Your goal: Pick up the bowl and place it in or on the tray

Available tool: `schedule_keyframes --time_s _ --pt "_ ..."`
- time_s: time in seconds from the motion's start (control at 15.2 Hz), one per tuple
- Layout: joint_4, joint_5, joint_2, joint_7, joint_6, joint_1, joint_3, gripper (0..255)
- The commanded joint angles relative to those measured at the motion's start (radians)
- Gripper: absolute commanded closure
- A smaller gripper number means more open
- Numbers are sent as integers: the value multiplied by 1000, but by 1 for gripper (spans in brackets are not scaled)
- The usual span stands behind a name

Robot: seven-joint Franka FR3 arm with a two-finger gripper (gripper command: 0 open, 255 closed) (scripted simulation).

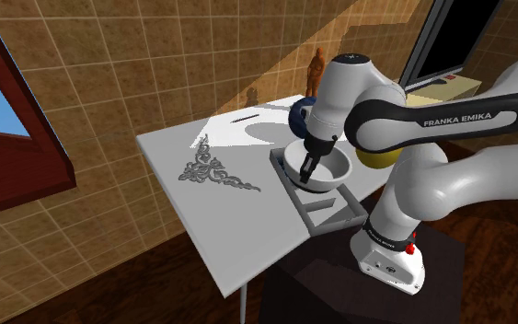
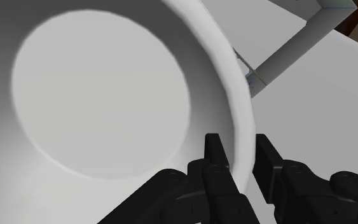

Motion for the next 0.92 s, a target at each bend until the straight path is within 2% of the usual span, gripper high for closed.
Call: schedule_keyframes --time_s 0.0,0.33,0.59,0.86 --pt "-2 -1 1 0 -1 -1 0 0" --pt "-3 0 1 0 -1 -1 0 0" --pt "106 -22 -47 0 -156 -9 -21 0" --pt "106 -22 -47 0 -156 -9 -21 0"
